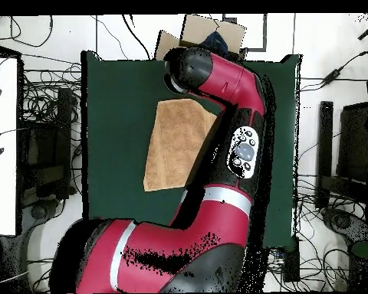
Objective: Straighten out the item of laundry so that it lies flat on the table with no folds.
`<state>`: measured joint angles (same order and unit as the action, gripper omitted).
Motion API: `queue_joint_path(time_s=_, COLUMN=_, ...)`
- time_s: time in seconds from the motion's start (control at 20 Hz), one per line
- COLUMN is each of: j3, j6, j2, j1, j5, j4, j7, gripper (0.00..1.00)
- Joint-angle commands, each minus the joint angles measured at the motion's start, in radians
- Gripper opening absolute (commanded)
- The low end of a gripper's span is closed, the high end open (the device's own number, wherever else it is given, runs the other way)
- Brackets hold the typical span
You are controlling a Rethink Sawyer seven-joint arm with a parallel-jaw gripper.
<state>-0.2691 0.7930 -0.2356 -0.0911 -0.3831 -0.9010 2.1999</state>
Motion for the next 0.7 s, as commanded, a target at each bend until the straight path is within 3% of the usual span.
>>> queue_joint_path(time_s=0.05, j3=0.065, j6=0.148, j2=0.031, j1=-0.025, j5=0.062, j4=0.045, j7=-0.004, gripper=0.0)
queue_joint_path(time_s=0.25, j3=0.037, j6=0.324, j2=0.052, j1=-0.031, j5=0.074, j4=0.185, j7=0.013, gripper=0.0)
queue_joint_path(time_s=0.35, j3=0.04, j6=0.317, j2=0.091, j1=-0.036, j5=0.081, j4=0.231, j7=0.011, gripper=0.0)
queue_joint_path(time_s=0.7, j3=0.044, j6=0.253, j2=0.069, j1=-0.004, j5=0.085, j4=0.164, j7=0.07, gripper=0.0)
